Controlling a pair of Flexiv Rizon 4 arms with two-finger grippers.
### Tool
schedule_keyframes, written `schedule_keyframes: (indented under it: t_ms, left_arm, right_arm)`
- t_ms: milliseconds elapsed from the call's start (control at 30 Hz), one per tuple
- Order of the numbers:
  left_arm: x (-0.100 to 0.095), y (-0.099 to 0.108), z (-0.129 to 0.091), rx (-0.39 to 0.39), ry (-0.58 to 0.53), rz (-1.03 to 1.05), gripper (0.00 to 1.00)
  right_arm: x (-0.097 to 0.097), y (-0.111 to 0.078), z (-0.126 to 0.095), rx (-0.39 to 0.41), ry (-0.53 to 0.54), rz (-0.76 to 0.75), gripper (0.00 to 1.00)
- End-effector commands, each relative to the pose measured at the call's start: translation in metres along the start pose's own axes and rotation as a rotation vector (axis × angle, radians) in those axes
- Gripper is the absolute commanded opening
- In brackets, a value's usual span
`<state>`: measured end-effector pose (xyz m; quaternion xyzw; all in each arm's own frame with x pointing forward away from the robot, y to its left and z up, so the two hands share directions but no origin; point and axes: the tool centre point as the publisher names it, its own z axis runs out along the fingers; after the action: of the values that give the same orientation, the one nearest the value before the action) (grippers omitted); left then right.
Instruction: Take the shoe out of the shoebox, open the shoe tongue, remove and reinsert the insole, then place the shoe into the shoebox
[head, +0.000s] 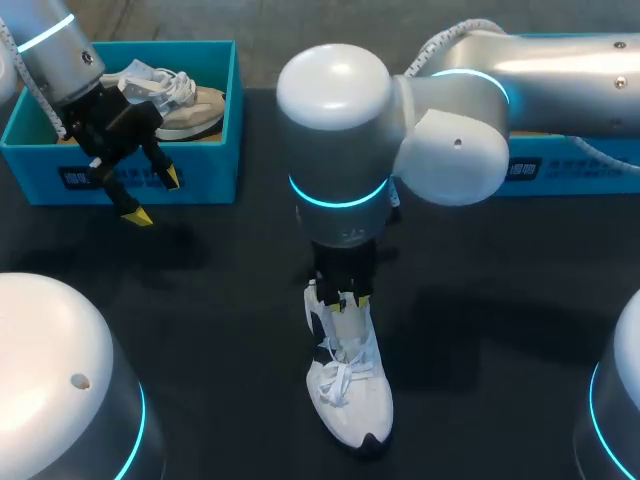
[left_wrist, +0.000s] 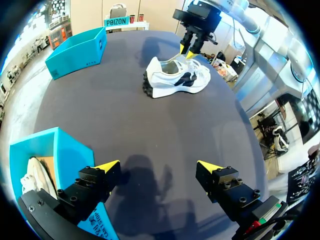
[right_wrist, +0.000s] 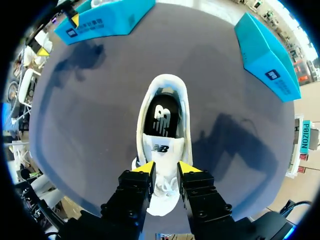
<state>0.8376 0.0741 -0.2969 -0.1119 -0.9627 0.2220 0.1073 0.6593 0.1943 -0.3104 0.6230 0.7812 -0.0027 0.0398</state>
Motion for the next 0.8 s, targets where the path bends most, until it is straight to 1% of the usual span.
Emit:
schedule_keyframes:
  t_ms: [33, 267, 433, 700, 800]
  left_arm:
    - [0.000, 0.001, 0.000, 0.001, 0.000, 0.002, 1.00]
    - [0.000, 0.001, 0.000, 0.001, 0.000, 0.002, 1.00]
    - [0.000, 0.001, 0.000, 0.001, 0.000, 0.002, 1.00]
    - [0.000, 0.001, 0.000, 0.001, 0.000, 0.002, 1.00]
    - [0.000, 0.001, 0.000, 0.001, 0.000, 0.002, 1.00]
  right_arm:
    - [0.000, 0.003, 0.013, 0.003, 0.029, -0.007, 0.30]
    - [-0.004, 0.009, 0.030, 0.012, 0.070, -0.023, 0.31]
    - [-0.006, 0.010, 0.033, 0.015, 0.081, -0.029, 0.31]
    - [-0.003, 0.005, 0.001, -0.021, 0.011, -0.090, 0.35]
    - [0.000, 0.005, -0.011, -0.033, -0.013, -0.172, 0.40]
